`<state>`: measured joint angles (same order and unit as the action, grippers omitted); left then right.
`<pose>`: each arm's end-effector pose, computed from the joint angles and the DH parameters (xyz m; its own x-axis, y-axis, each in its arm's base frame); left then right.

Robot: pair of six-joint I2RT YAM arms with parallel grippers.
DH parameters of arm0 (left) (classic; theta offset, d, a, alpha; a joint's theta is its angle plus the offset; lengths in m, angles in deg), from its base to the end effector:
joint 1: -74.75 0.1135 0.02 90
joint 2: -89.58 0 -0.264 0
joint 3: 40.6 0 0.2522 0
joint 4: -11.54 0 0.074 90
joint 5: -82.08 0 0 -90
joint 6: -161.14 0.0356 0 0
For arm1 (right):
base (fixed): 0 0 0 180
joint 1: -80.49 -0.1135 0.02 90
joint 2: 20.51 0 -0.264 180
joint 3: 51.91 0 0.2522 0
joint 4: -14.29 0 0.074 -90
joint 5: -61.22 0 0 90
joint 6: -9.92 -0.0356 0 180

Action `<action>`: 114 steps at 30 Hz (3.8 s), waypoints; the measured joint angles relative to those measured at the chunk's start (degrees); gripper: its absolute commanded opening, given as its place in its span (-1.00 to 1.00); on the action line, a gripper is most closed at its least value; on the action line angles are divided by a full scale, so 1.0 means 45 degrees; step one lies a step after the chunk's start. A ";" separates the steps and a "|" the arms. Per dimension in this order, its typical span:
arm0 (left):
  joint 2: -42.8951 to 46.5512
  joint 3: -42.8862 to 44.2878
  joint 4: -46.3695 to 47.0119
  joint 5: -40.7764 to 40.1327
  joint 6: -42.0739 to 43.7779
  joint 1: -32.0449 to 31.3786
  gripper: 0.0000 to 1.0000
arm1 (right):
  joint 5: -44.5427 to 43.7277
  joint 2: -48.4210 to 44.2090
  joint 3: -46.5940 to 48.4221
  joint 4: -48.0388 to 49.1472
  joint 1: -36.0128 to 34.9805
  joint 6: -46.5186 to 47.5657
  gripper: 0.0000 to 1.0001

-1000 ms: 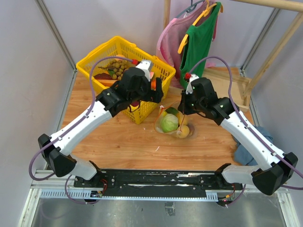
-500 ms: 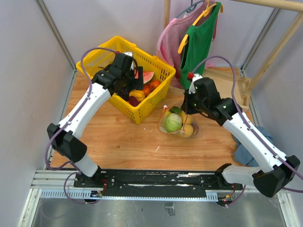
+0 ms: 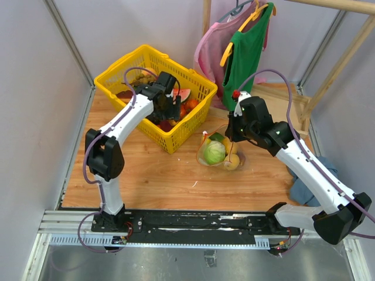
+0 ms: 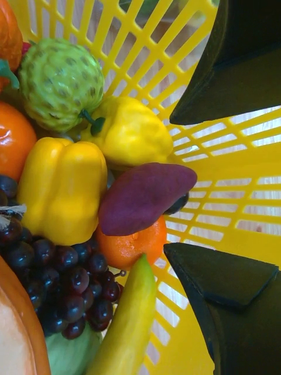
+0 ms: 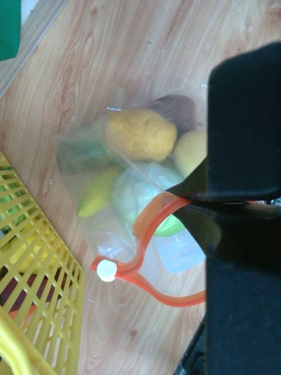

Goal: Place the food in the zip-top bag and seal the zipper
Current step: Pick up the fake vegetable from the bin, then place the fake vegetable in the zipper food storage bag.

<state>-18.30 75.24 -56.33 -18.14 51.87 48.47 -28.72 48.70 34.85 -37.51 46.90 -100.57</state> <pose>0.3664 -0.1739 0.3053 -0.8498 0.0574 -0.5239 0.0800 0.9966 -0.0205 0.2144 0.1424 0.3747 -0.6331 -0.0002 -0.7741 -0.3548 0.8889 0.2899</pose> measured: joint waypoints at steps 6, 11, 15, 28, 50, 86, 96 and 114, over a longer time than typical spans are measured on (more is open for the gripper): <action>-0.0481 -0.0665 0.0481 0.0291 0.0029 0.0092 0.45 | -0.0029 0.0000 0.0000 0.0000 0.0078 0.0010 -0.99; -0.0928 -0.1418 0.0981 0.0539 0.0024 0.0287 0.42 | -0.0034 0.0000 0.0000 -0.0005 0.0078 0.0010 -0.99; -0.1321 -0.1734 0.1253 0.0573 0.0058 0.0389 0.30 | -0.0034 0.0000 0.0000 -0.0005 0.0078 0.0005 -0.99; -0.1219 -0.1894 0.1860 0.0534 0.0277 0.0408 -0.55 | -0.0034 0.0000 0.0000 -0.0010 0.0078 0.0000 -0.99; 0.4891 -0.3288 0.3905 0.1569 -0.0005 0.0369 -0.78 | 0.0107 0.0000 -0.0005 -0.0092 0.0078 -0.0228 -0.99; 0.9126 -1.1973 1.7209 0.3929 0.5309 -0.6926 -0.87 | 0.1409 -0.0690 -0.0505 0.0107 0.0078 -0.0850 -0.99; 0.7752 -1.2429 1.8263 0.4527 0.7281 -0.7349 -0.87 | 0.1651 -0.0777 -0.0529 0.0107 0.0078 -0.0850 -0.99; 0.6887 -1.2225 1.7520 0.0257 -0.2647 -0.7499 -0.69 | 0.1642 -0.1103 -0.1005 0.0384 0.0078 -0.1530 -0.99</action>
<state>12.70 20.23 22.51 -16.98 39.96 14.72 -21.34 43.74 30.32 -35.79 47.25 -107.46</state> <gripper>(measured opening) 0.542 0.009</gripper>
